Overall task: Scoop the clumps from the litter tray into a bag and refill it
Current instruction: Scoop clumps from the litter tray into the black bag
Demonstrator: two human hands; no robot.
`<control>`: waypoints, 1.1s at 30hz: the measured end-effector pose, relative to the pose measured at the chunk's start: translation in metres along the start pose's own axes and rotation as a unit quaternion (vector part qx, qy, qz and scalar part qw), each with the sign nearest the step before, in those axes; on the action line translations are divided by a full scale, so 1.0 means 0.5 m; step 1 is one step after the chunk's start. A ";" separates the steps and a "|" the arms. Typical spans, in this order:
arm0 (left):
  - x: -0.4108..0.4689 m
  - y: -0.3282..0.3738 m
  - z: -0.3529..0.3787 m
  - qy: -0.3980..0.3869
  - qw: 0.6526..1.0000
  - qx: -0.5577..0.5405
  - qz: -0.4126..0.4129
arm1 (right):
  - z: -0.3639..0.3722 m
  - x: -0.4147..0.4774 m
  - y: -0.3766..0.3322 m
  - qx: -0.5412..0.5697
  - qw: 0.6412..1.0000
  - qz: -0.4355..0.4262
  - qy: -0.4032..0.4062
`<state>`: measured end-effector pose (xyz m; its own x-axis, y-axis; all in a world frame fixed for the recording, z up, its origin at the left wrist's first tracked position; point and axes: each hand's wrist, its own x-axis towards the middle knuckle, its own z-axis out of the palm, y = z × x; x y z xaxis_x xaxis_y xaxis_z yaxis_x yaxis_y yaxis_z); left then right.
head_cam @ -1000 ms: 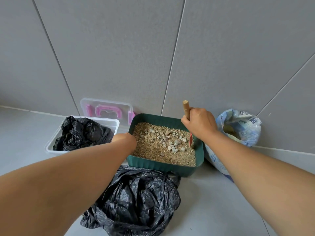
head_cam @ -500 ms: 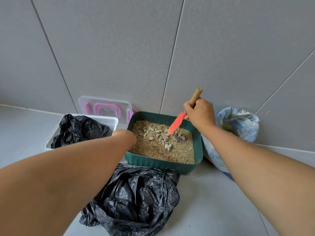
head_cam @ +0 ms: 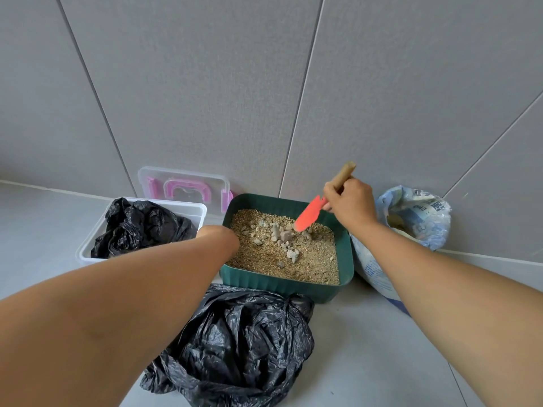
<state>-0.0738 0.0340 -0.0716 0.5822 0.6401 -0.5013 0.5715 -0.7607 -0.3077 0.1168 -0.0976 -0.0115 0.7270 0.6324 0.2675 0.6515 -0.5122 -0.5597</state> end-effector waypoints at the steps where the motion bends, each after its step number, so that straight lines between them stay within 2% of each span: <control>1: 0.000 0.000 0.000 0.000 1.000 -0.001 -0.002 | -0.003 0.004 -0.002 -0.003 1.000 0.004 0.019; 3: -0.001 0.000 0.000 -0.002 1.000 0.001 0.000 | -0.006 0.007 -0.005 -0.075 0.996 -0.019 0.035; 6: -0.002 0.002 -0.002 -0.003 1.000 0.000 -0.001 | 0.004 -0.009 -0.012 -0.141 0.989 -0.049 0.006; 9: -0.002 0.001 -0.002 -0.008 1.000 -0.004 0.001 | 0.019 -0.012 -0.015 -0.041 0.997 -0.041 -0.041; 11: -0.003 0.000 -0.003 -0.010 1.000 -0.003 0.003 | 0.020 -0.006 -0.021 0.034 0.999 -0.019 -0.031; 12: -0.004 0.000 -0.002 -0.010 1.000 -0.003 0.004 | 0.018 -0.002 -0.026 0.036 0.999 -0.014 -0.017; 15: -0.006 -0.003 0.000 -0.004 1.000 -0.007 0.005 | 0.016 0.001 -0.029 -0.095 0.994 -0.047 0.006; 17: -0.007 -0.002 0.000 0.002 1.000 -0.008 0.005 | 0.020 -0.006 -0.019 -0.180 0.981 -0.075 -0.009; 19: -0.007 -0.002 0.001 0.003 1.000 -0.008 0.004 | 0.028 -0.014 -0.007 -0.212 0.973 -0.090 -0.031; 21: -0.006 -0.002 0.001 0.003 1.000 -0.009 0.003 | 0.035 -0.018 0.001 -0.177 0.979 -0.093 -0.048; 23: -0.005 -0.002 0.001 0.005 1.000 -0.010 0.003 | 0.037 -0.013 0.001 -0.088 0.993 -0.067 -0.050; 25: -0.004 -0.003 0.002 0.006 1.000 -0.008 0.003 | 0.030 -0.002 -0.007 0.002 1.000 -0.023 -0.014; 26: -0.003 -0.002 0.002 0.006 1.000 -0.008 0.003 | 0.026 0.004 -0.010 0.011 1.000 -0.014 0.011; 28: -0.002 -0.002 0.001 0.003 1.000 -0.006 0.003 | 0.020 0.009 -0.015 -0.054 0.997 -0.029 0.038; 33: -0.003 -0.001 0.002 -0.003 1.000 -0.004 0.004 | 0.036 -0.012 -0.001 -0.196 0.977 -0.075 -0.018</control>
<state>-0.0756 0.0333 -0.0717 0.5826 0.6339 -0.5086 0.5724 -0.7643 -0.2970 0.1082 -0.0908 -0.0271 0.6136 0.7335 0.2923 0.7881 -0.5916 -0.1700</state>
